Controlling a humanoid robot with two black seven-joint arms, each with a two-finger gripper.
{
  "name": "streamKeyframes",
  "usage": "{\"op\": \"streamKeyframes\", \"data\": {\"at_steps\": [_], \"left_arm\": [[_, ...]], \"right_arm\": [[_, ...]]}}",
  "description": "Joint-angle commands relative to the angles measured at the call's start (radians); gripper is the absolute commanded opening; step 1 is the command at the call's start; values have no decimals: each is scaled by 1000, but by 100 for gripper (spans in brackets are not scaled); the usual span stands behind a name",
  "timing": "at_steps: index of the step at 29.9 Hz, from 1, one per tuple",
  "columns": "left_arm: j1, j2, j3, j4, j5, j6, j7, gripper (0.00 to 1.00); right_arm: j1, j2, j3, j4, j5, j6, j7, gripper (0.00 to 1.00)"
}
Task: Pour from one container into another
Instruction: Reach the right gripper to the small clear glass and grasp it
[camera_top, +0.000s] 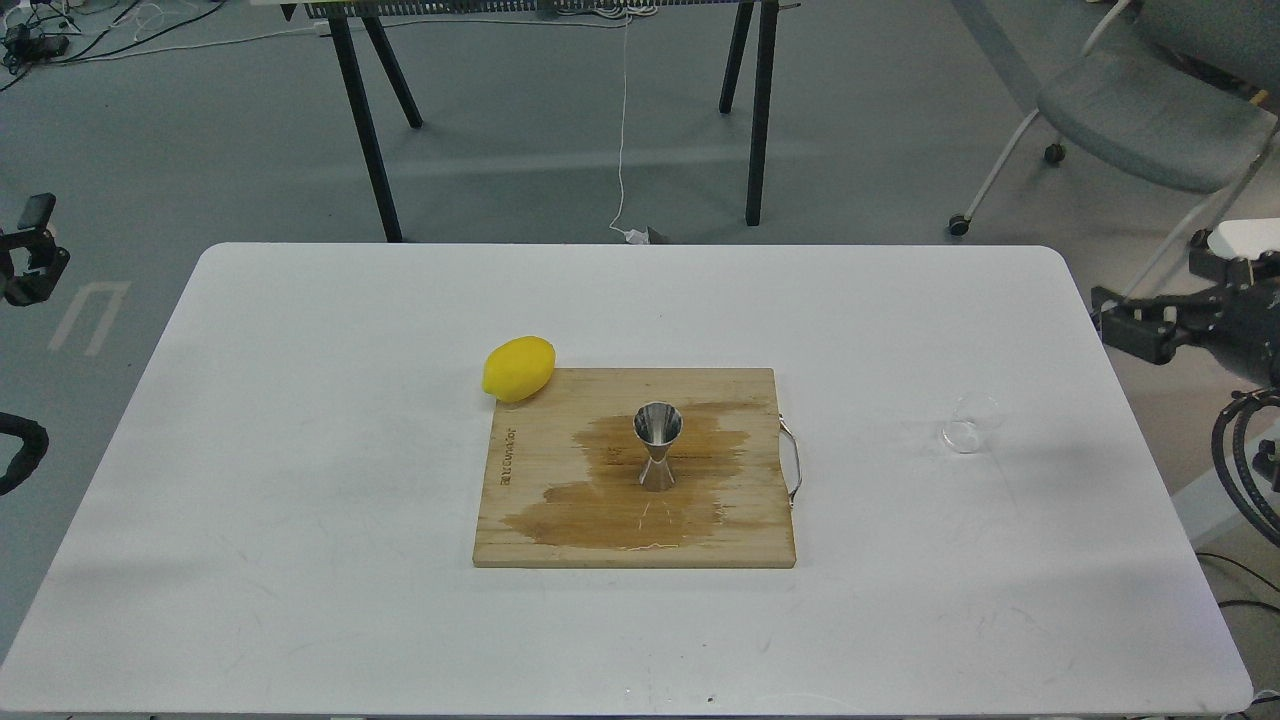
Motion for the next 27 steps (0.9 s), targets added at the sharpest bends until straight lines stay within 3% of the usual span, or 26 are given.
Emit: {"op": "streamKeyframes", "data": {"at_steps": [1, 5, 8, 12, 27], "left_arm": [[2, -12, 0, 0, -2, 0, 0, 99], [5, -13, 0, 0, -2, 0, 0, 99], [7, -15, 0, 0, -2, 0, 0, 99], [14, -13, 0, 0, -2, 0, 0, 99], [39, -13, 0, 1, -2, 0, 0, 99]], "right_arm": [[-97, -6, 1, 39, 2, -34, -124, 99], [-158, 5, -14, 41, -102, -34, -113, 99], [-161, 82, -12, -14, -211, -34, -102, 98], [-137, 215, -8, -125, -294, -34, -104, 98], [13, 391, -11, -277, -466, -34, -82, 98]]}}
